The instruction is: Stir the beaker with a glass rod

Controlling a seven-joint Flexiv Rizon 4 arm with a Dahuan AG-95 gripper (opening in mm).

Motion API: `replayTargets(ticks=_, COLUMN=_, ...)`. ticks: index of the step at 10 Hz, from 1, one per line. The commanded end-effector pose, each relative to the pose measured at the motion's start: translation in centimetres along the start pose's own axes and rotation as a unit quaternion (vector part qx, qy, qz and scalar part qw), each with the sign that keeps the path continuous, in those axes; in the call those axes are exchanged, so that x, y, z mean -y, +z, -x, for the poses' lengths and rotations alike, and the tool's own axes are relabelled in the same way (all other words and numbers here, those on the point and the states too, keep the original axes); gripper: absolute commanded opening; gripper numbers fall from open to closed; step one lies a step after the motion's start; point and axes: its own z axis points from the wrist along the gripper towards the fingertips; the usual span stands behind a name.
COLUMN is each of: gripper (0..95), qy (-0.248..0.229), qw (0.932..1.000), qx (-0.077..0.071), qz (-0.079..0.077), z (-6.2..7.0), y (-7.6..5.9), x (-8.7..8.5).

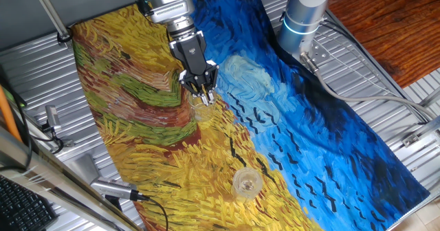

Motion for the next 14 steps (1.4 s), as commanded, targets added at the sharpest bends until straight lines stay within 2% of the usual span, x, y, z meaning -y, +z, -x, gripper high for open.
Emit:
replayTargets(ticks=1, gripper=0.0, qy=-0.001, qw=1.0, qx=0.0, qz=0.0, z=0.01, y=-0.03, x=0.01)
replayTargets(ticks=12, gripper=0.0, qy=-0.006, qw=1.0, qx=0.002, qz=-0.001, z=-0.07, y=0.22, x=0.08)
replayTargets(ticks=13, gripper=19.0, qy=-0.007, qw=1.0, qx=0.002, qz=-0.002, z=-0.06, y=0.25, x=0.09)
replayTargets(ticks=14, gripper=19.0, qy=-0.007, qw=1.0, qx=0.003, qz=-0.002, z=-0.06, y=0.26, x=0.09)
